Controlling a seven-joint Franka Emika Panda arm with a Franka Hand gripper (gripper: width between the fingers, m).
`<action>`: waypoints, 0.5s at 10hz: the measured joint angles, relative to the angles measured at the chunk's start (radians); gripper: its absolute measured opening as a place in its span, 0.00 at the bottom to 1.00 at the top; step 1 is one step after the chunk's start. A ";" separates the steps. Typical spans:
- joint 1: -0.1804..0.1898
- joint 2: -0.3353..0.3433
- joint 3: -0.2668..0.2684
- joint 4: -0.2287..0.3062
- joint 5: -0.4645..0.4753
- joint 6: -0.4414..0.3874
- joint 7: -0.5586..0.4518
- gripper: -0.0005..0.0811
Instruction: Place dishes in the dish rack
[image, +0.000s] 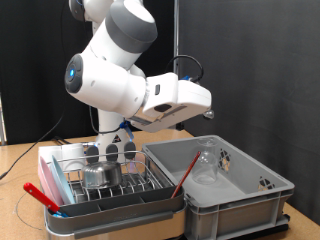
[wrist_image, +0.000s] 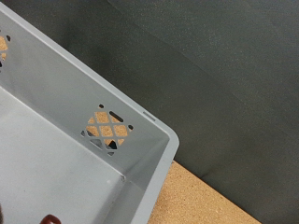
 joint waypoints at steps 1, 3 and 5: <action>0.000 0.002 0.000 -0.001 -0.010 -0.010 -0.010 1.00; 0.008 0.002 0.021 0.012 -0.063 -0.079 -0.050 1.00; 0.032 -0.002 0.055 0.038 -0.133 -0.153 -0.087 1.00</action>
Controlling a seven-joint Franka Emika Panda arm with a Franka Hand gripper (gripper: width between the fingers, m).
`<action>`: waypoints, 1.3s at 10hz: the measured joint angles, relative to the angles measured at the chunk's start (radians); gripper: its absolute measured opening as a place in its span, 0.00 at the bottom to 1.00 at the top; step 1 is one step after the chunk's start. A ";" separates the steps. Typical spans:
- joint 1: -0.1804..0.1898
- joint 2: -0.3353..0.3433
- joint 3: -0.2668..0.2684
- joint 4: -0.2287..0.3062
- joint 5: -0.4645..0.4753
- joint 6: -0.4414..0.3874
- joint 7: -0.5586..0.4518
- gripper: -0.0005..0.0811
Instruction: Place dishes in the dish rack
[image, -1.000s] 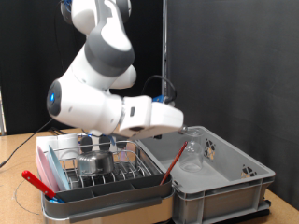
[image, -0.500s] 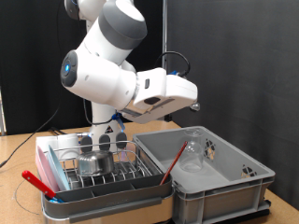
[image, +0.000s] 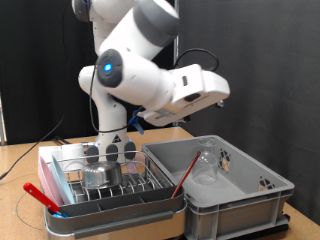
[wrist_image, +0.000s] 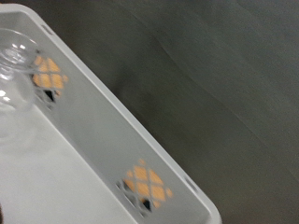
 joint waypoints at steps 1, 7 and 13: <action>0.016 -0.004 0.016 0.010 -0.043 -0.024 -0.003 1.00; 0.096 -0.035 0.074 -0.014 -0.171 -0.042 0.042 1.00; 0.160 0.048 0.138 -0.015 -0.261 -0.296 0.057 1.00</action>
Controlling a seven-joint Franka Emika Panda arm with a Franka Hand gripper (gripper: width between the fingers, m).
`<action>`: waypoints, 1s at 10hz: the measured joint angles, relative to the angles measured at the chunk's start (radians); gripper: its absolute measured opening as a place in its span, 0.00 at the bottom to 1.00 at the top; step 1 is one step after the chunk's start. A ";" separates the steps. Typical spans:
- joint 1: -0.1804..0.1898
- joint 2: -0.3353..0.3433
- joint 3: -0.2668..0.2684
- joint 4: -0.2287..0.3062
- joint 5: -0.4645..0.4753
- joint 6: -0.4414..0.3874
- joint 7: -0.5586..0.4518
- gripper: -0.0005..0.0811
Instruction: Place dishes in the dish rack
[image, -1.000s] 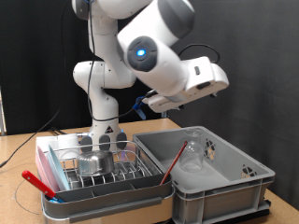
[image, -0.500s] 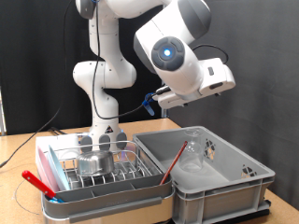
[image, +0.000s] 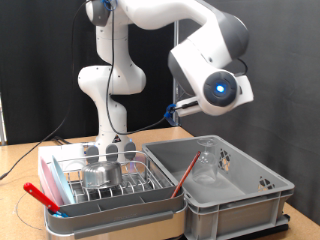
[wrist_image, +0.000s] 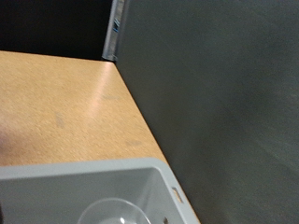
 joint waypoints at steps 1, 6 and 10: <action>0.019 0.000 0.008 -0.022 -0.014 0.004 0.010 1.00; 0.062 -0.004 0.014 -0.153 -0.035 0.189 0.070 1.00; 0.058 -0.005 0.012 -0.191 -0.028 0.226 0.069 1.00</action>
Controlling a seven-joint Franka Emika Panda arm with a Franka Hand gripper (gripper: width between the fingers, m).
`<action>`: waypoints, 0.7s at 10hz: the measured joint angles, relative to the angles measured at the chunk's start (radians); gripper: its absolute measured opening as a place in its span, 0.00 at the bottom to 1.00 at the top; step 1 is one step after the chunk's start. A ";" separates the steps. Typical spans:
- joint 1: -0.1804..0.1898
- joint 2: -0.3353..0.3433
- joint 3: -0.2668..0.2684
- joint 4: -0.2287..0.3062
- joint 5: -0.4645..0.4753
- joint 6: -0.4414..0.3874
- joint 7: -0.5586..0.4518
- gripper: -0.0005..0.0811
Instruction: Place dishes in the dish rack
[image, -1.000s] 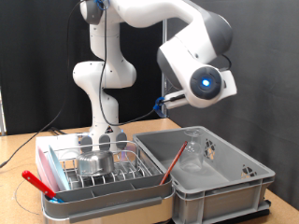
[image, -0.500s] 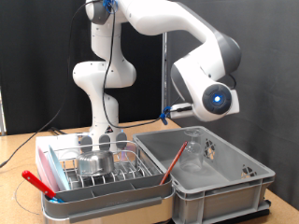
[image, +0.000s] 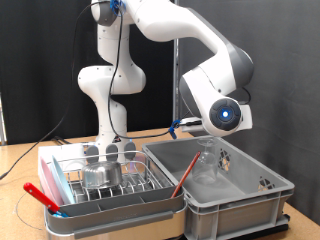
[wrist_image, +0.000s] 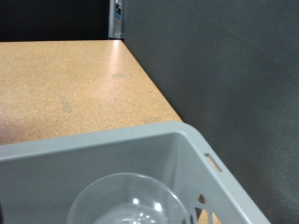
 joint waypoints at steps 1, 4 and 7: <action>0.000 0.006 0.000 -0.002 -0.007 0.012 0.003 1.00; 0.001 0.039 -0.008 -0.019 -0.039 0.101 0.033 1.00; 0.002 0.093 -0.012 -0.016 -0.095 0.128 0.033 1.00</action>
